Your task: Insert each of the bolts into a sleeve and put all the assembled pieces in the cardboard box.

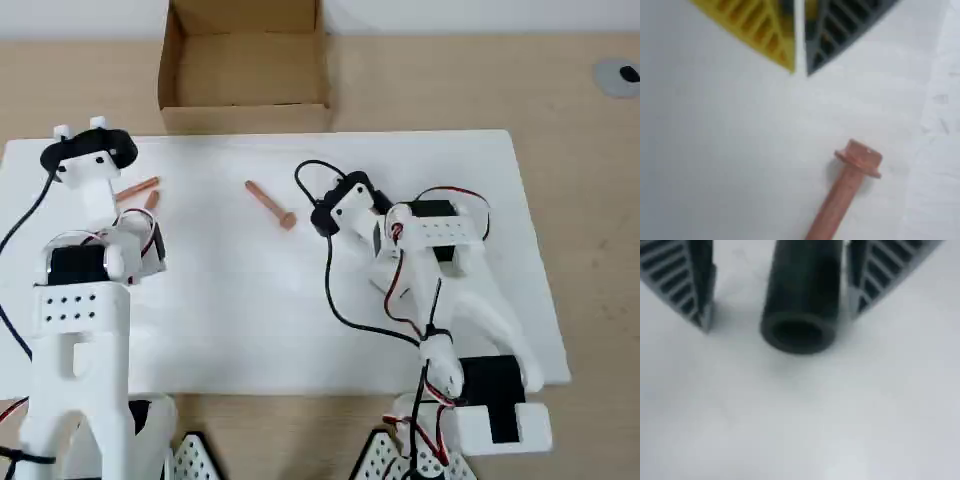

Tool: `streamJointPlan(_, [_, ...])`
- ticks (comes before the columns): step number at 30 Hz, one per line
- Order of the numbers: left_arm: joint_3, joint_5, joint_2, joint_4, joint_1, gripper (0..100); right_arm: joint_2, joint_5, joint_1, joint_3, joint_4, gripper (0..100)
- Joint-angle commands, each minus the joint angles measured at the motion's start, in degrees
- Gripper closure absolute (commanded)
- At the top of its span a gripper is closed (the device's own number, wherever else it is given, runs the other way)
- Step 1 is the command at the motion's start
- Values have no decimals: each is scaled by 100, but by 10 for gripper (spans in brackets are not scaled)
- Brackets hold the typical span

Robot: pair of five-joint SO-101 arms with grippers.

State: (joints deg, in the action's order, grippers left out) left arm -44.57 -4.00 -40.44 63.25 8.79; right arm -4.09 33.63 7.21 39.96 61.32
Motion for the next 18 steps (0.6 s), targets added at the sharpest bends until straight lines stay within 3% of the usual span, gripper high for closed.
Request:
streamJointPlan(1, [35, -114, -207, 9, 53, 984, 286, -26, -13, -145, -35, 763])
streamJointPlan(18, [44, -114, -277, 9, 35, 984, 259, -167, -66, -1007, 862, 764])
